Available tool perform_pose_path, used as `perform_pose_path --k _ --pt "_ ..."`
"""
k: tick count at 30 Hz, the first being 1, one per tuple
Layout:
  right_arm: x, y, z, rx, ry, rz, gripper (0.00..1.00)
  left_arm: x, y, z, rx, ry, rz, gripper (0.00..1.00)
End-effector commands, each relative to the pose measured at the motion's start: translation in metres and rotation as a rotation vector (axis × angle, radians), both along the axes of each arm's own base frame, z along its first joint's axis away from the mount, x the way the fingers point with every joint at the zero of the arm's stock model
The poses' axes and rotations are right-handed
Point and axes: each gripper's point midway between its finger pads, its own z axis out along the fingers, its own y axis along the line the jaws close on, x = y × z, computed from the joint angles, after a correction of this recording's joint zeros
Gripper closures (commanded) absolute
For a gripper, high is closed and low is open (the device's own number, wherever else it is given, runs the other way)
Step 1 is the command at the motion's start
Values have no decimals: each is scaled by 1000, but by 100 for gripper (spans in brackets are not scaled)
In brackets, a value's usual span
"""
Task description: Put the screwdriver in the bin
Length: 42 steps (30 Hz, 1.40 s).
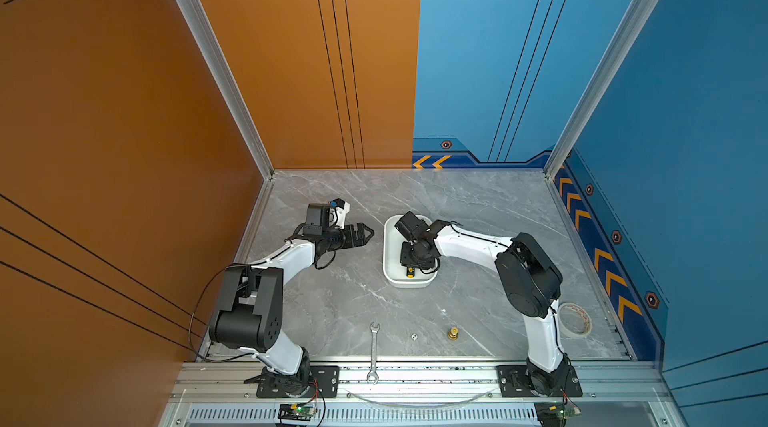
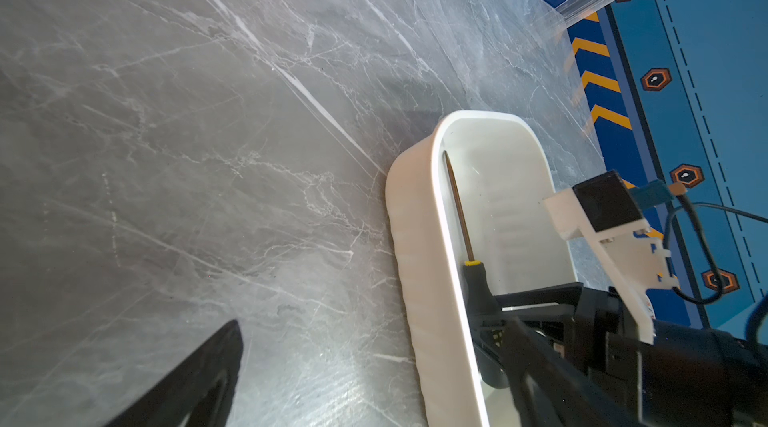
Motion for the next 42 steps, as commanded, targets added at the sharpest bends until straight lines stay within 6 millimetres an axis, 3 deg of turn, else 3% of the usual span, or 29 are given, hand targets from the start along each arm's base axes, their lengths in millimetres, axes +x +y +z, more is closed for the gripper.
perform_pose_path --k 1,10,15,21,23,27,31,38,42 --pt "0 -1 8 0 -10 9 51 1 1 5 6 -7 -7 2" --pt "0 0 24 17 -35 27 34 0 3 9 21 -18 -7 2" --pt "-2 1 33 23 -50 40 30 0 4 12 26 -26 -7 2" --pt "-4 -6 80 -16 -181 138 26 10 19 47 63 -114 12 2" --pt "0 -14 97 -74 -274 217 19 13 27 60 103 -173 37 2" --pt "11 -53 128 -228 -473 305 18 14 42 79 166 -297 79 2" --pt "21 -101 153 -289 -615 285 17 8 60 91 245 -417 133 2" --pt "42 -209 193 -252 -912 64 15 -9 98 99 381 -568 282 2" --pt "39 -283 190 -300 -994 -131 15 -12 105 98 425 -588 290 2"
